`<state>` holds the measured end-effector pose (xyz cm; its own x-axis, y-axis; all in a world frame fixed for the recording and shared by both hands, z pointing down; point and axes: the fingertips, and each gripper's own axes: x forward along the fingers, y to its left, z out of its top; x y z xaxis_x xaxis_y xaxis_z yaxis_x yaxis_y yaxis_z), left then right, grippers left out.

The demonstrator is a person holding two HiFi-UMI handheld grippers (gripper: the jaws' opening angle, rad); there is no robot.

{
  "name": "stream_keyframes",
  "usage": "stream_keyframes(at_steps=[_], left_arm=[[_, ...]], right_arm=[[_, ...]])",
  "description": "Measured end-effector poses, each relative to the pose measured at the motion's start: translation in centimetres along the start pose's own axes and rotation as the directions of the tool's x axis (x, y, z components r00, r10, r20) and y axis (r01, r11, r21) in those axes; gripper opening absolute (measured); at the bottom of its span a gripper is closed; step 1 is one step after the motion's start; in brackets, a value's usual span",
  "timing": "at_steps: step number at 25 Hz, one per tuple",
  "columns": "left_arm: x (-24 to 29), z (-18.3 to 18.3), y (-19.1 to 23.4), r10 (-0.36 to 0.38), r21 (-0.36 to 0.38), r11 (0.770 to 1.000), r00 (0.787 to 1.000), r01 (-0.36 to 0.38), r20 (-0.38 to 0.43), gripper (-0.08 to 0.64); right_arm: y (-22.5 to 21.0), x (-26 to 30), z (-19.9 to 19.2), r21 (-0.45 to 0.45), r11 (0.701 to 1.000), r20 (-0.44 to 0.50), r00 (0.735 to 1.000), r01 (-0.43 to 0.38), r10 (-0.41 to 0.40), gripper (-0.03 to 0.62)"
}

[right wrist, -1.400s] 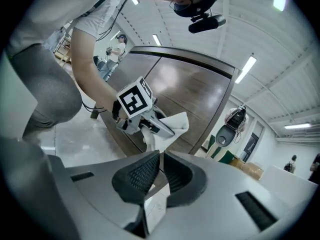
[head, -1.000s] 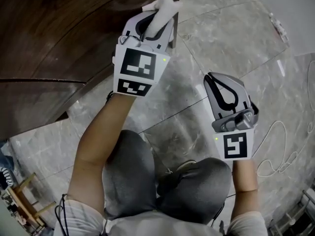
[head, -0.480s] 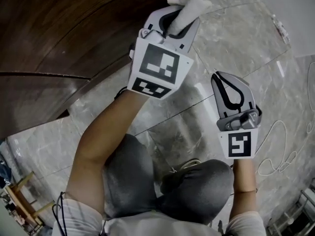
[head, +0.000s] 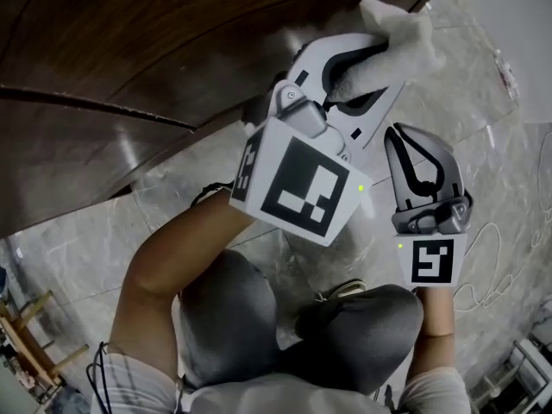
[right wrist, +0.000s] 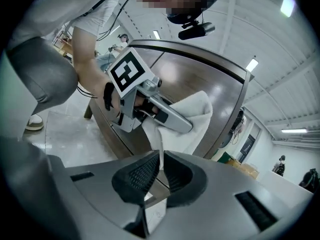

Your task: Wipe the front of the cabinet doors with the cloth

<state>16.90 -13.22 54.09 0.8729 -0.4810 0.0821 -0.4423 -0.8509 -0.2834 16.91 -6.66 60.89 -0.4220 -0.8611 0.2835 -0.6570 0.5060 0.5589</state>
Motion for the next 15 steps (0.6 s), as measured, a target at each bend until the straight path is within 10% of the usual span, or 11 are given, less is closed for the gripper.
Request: stream_keyframes(at_steps=[15], left_arm=[[-8.6, 4.7, -0.1, 0.004, -0.149, 0.988, 0.985, -0.030, -0.174, 0.104]], right_arm=[[-3.0, -2.2, 10.0, 0.213, 0.977, -0.032, 0.999, -0.029, 0.036, 0.051]])
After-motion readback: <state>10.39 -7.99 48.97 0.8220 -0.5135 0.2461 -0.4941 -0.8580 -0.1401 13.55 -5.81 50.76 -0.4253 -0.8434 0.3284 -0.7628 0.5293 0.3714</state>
